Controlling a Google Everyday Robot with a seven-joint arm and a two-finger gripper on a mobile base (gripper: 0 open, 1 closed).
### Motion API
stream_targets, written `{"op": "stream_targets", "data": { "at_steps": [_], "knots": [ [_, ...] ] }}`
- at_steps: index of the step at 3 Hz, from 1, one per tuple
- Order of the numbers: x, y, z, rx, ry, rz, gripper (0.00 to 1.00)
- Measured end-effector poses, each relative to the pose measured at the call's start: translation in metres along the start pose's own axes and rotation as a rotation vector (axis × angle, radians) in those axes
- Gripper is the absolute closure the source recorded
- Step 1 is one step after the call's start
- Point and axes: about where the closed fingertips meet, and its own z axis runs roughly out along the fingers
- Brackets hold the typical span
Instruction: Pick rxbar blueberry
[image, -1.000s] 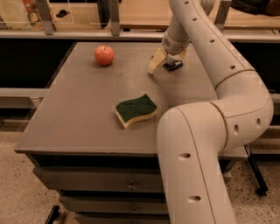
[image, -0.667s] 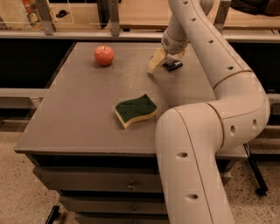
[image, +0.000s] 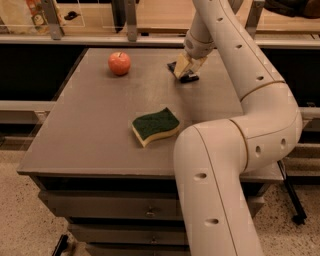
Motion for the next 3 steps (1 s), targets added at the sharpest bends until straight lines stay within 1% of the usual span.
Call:
{"op": "stream_targets", "data": {
  "at_steps": [1, 2, 3],
  "knots": [
    [0.0, 0.001, -0.004, 0.0, 0.0, 0.0, 1.0],
    [-0.002, -0.002, -0.001, -0.001, -0.026, -0.003, 1.0],
    [-0.004, -0.003, -0.011, -0.005, -0.053, -0.018, 1.0]
  ]
}}
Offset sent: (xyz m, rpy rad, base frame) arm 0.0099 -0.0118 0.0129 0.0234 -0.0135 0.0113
